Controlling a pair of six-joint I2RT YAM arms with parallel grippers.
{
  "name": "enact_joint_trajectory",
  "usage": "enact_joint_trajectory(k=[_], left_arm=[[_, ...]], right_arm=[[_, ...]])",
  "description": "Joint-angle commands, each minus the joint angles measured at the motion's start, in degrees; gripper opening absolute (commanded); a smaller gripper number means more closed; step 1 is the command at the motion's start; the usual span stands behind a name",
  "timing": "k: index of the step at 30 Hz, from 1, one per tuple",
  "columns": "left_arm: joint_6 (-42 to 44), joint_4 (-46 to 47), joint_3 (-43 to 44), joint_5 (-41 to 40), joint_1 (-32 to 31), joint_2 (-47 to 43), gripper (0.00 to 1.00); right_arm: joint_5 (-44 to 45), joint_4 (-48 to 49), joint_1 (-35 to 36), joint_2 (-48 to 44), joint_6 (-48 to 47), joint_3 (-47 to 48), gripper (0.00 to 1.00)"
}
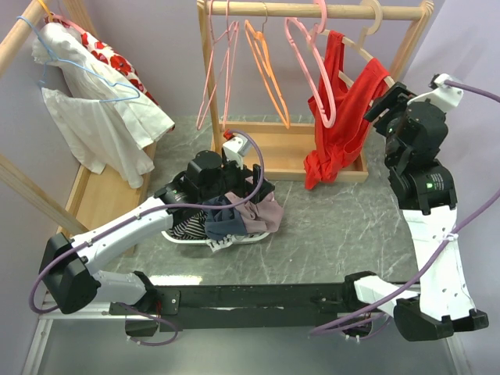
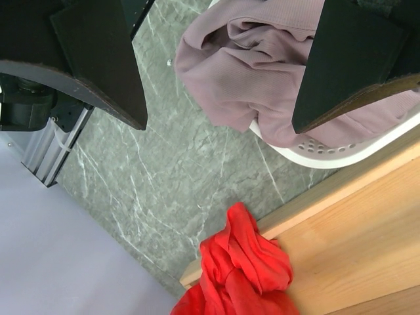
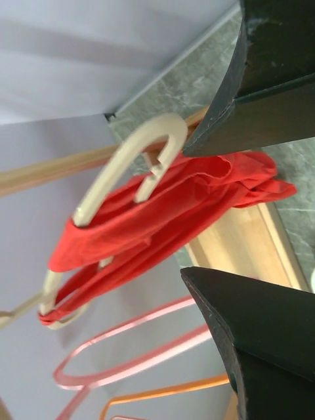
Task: Remove the tank top from the hanger
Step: Pick up the hanger from the clothesline.
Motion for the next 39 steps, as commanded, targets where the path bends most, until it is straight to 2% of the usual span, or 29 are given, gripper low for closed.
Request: enact_joint_trajectory(k=[1,4,18,24,30,31,33,36,38,39], left_arm=[[0.87,3.43,1.61,1.85,0.14,0.25,1.0],[0.52,4.31,1.17,2.64,0.14,0.51,0.99],[0.51,5.98,1.52,3.7,0.14,3.41,0.99],[1.04,5.28,1.08,4.05,0.14,3.59,0.99],[1.22,5.46,1.43,4.23,0.14,4.03,0.99],[1.22,5.63,1.34,4.23,0.14,4.2,0.99],[1.04,5.72,1.43,4.4,0.14,4.12,0.99],[0.96,5.81,1.43,4.4,0.14,4.12,0.99],[0.95,5.72,1.43,4.14,0.14,3.94,0.99],[0.95,5.55,1.43,4.05,0.14,3.94,1.0]], right_arm=[[-0.13,0.79,-2.32,-0.19,-2.14,2.85,0.75],[-1.35,-0.7,-5.31,0.95,-1.97,3.81,0.76],[-18.57,-3.88,-14.72,9.75,-3.73,7.16,0.79],[-26.22,-7.03,-15.24,10.36,-7.33,6.89,0.71],[-32.47,-6.87,-15.25,6.68,-11.02,3.3,0.61],[-32.73,-6.6,-15.33,6.41,-11.46,3.03,0.5],[-35.02,-6.77,-15.33,5.97,-12.43,2.67,0.42],[-34.85,-5.81,-15.24,5.88,-12.17,1.97,0.43],[-33.71,-4.76,-15.24,5.97,-11.9,1.79,0.5],[-33.36,-4.49,-15.24,6.4,-11.73,1.79,0.51]])
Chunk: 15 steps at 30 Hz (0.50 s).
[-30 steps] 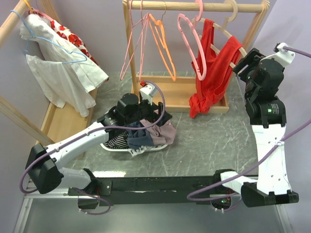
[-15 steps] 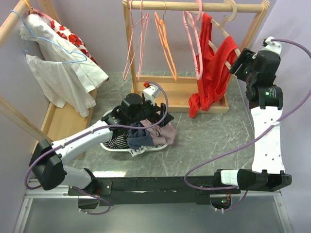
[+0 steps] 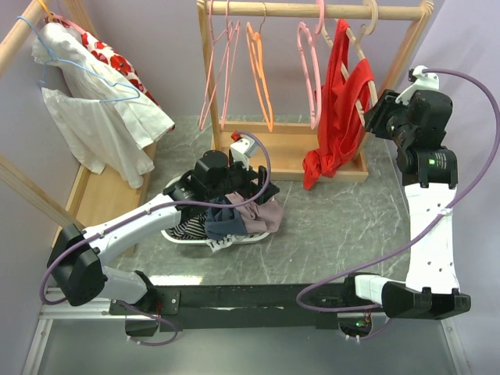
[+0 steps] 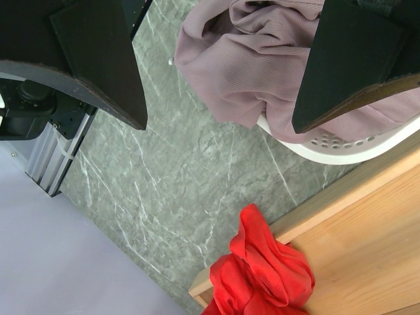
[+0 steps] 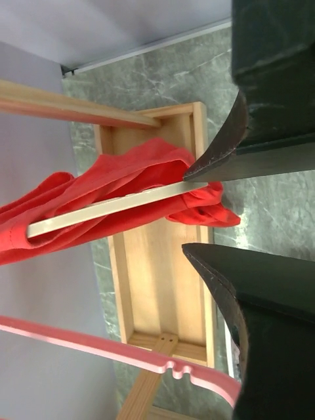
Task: Remove the tank top from the hanger
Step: Pick up the hanger from the clothesline.
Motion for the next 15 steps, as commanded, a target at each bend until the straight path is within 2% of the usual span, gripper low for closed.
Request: enact_joint_trajectory(k=[1,5,10,15], left_arm=[[0.69,2.33,1.17,0.93,0.09,-0.23,0.99],[0.78,2.51,0.64,0.4,0.09,-0.94,0.99],[0.26,3.3,-0.33,-0.48,0.09,-1.73,0.99],[0.6,2.77,0.02,-0.65,0.09,-1.64,0.99]], right_arm=[[-0.13,3.03,-0.25,0.09,-1.17,-0.46,0.52],[4.78,2.76,-0.25,2.2,-0.03,1.91,0.53],[14.09,7.25,-0.25,-0.35,0.15,-0.63,0.56],[18.94,9.79,-0.16,-2.27,0.41,-2.64,0.6]])
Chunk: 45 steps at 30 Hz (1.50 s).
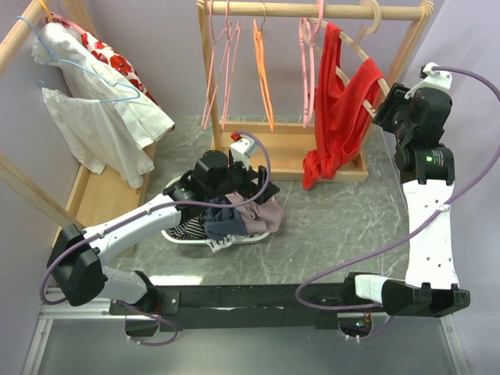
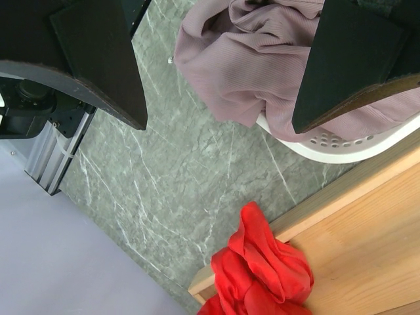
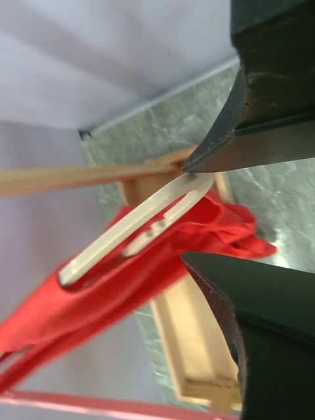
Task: Remove the tank top from the hanger
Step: Pick up the hanger from the clothesline.
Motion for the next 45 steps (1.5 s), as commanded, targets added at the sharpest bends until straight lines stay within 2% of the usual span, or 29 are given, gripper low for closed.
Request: enact_joint_trajectory(k=[1,3,4,7,14,16,20,23,27,29,30,32,33,38,39,41,45], left_arm=[[0.69,2.44,0.13,-0.57,0.09,-1.64,0.99],[0.78,2.44,0.22,-0.48,0.09,-1.56,0.99],[0.87,2.44,0.13,-0.31,0.09,-1.55,0.99],[0.96,2.36,0.05,-0.22,0.09,-1.47,0.99],[0.69,2.71,-0.4,-0.39,0.09,-1.91,0.99],[0.69,2.62,-0.39,-0.57,0.09,-2.08,0.99],[1.04,2.53,-0.4,-0.31,0.09,-2.17,0.99],[1.22,2.53,-0.57,-0.48,0.09,-2.34,0.99],[1.4,2.18,-0.75,-0.83,0.09,-2.26,1.0],[1.05,2.62,-0.92,-0.57,0.09,-2.34,0.99],[0.96,2.71,-0.83,-0.48,0.09,-2.26,0.99],[1.04,2.36,-0.49,-0.39,0.09,-2.34,1.0],[1.13,2.27,-0.31,-0.39,0.09,-2.35,0.99],[2.01,1.91,-0.4,-0.57,0.09,-2.26,0.99],[2.01,1.74,-0.13,-0.05,0.09,-2.0,0.99],[1.92,1.83,0.04,0.31,0.09,-1.73,0.99],[1.57,2.35,0.04,0.57,0.09,-1.64,1.0]], right_arm=[[7.03,6.71,-0.16,-3.87,0.32,-3.11,0.62],[9.84,7.95,-0.16,-4.75,0.24,-4.43,0.69],[10.98,8.04,-0.16,-4.93,0.32,-4.44,0.76],[12.39,8.39,-0.25,-5.2,-0.03,-4.35,0.73],[16.79,8.14,-0.51,-5.29,0.5,-2.69,0.76],[11.56,8.3,-1.56,-4.76,-0.29,-2.41,0.76],[8.37,4.36,-2.88,-0.99,-1.34,1.53,0.77],[-1.62,4.87,-3.68,0.25,-3.62,1.63,0.77],[-8.95,4.53,-4.29,1.3,-6.53,1.36,0.76],[-11.23,1.38,-4.29,3.58,-6.79,3.81,0.72],[-12.12,0.93,-4.38,4.03,-6.8,4.09,0.67],[-12.91,2.4,-4.29,2.9,-5.57,2.52,0.52],[-14.05,3.46,-4.38,2.1,-5.48,1.46,0.41],[-17.31,3.39,-4.29,-0.45,-5.04,-0.48,0.23],[-18.44,3.03,-4.29,-0.54,-5.13,-0.48,0.13],[-19.24,2.77,-4.38,-1.59,-4.43,-0.65,0.0],[-23.63,3.21,-4.29,-4.05,-2.58,-1.36,0.0]])
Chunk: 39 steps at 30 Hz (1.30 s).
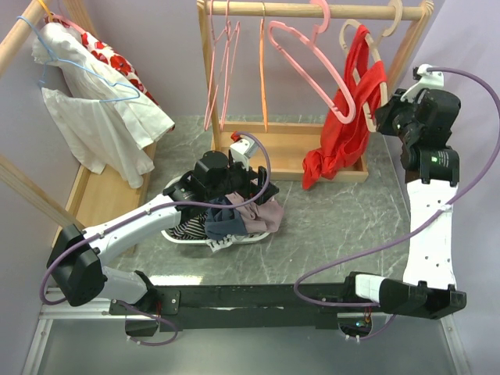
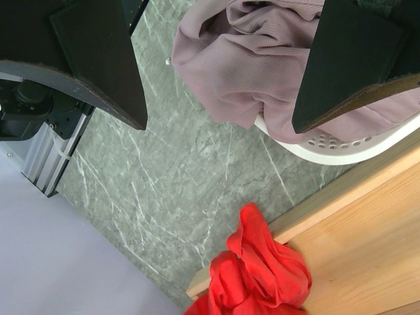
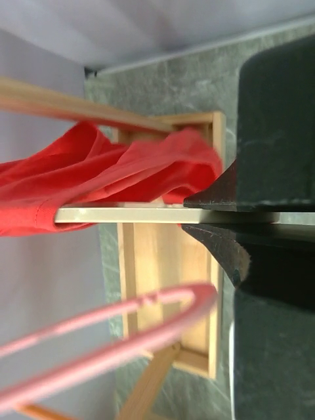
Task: Remove the tank top from the hanger
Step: Pick up the hanger from the clothesline.
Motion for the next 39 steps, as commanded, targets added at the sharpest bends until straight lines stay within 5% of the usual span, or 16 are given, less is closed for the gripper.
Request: enact_joint_trajectory(k=[1,15,26,39], left_arm=[[1.0,2.42,0.29,0.64,0.09,-1.6,0.99],[0.21,2.25,-0.16,0.38,0.09,-2.92,0.99],[-0.49,1.63,-1.3,-1.38,0.09,-5.11,0.99],[-0.58,1.45,-0.24,-1.03,0.09,-4.94,0.99]], right_arm=[[-6.32,2.9,-0.01,-4.73,1.99,-0.61,0.0],[-3.35,3.95,-0.01,-11.94,4.8,-1.84,0.0],[-0.98,3.08,0.08,-6.93,6.65,5.62,0.0],[0.7,-4.56,0.08,-21.07,5.86,-1.93,0.0]])
